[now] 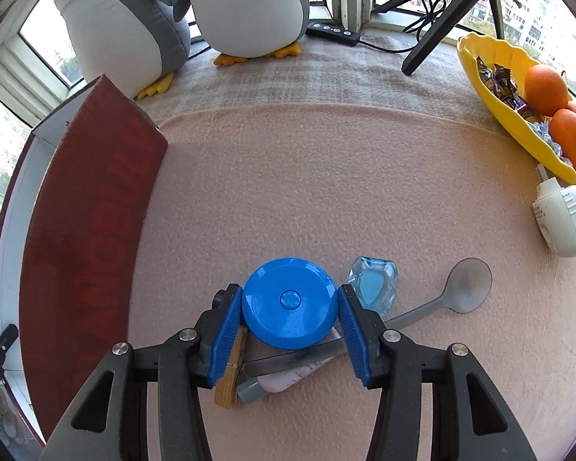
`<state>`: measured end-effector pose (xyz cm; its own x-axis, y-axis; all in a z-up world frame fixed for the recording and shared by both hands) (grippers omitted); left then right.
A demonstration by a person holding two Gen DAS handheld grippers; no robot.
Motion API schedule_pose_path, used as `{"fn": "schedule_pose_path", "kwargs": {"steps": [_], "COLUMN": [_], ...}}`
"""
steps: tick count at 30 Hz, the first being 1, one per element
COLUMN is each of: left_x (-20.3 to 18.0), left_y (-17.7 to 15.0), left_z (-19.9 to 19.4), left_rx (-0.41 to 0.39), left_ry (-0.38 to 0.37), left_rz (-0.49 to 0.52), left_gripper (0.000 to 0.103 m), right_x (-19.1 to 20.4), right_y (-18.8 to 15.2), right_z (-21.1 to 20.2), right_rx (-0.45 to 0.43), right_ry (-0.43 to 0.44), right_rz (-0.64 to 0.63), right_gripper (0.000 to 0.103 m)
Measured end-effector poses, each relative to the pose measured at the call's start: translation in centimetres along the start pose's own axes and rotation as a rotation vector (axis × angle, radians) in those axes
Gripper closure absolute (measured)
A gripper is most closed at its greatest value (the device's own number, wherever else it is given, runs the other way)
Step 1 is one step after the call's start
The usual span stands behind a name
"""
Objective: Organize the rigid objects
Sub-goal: 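Move the right gripper to the blue tape measure and grasp it, then carry the tape measure into the box and open the right gripper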
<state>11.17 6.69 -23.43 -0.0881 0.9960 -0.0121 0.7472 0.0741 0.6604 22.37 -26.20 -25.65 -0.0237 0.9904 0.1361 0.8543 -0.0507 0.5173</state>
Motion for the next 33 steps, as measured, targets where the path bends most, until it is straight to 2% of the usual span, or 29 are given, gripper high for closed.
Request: {"fn": "schedule_pose_path", "kwargs": {"steps": [7, 16, 25, 33], "left_x": [-0.1, -0.3, -0.5, -0.6], "left_y": [0.2, 0.7, 0.8, 0.9], "left_z": [-0.1, -0.2, -0.3, -0.2], "left_rx": [-0.011, -0.032, -0.052, -0.061], "left_ry": [-0.007, -0.017, -0.036, -0.050], "left_rz": [0.000, 0.014, 0.022, 0.032], "left_gripper": [0.090, 0.091, 0.097, 0.098], "right_x": [1.3, 7.3, 13.9, 17.7], "right_y": [0.0, -0.4, -1.4, -2.7], "right_z": [-4.3, -10.5, -13.1, -13.0], "right_rx": [-0.104, -0.236, -0.265, -0.259], "right_ry": [-0.008, 0.048, 0.137, 0.162], "right_rz": [-0.012, -0.108, -0.191, -0.253], "right_gripper": [0.057, 0.057, 0.057, 0.057]}}
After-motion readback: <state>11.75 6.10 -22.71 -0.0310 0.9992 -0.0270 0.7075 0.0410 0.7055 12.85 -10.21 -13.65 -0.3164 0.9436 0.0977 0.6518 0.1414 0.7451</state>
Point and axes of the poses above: each gripper's, at about its wrist camera, not at the fingertips, and z roughly the way its jaws point, x to its left, y to its top, the point moved 9 cm from there along z, roughly the way its jaws point, and after that the axes turned 15 degrees about -x, right-handed, at the moved point
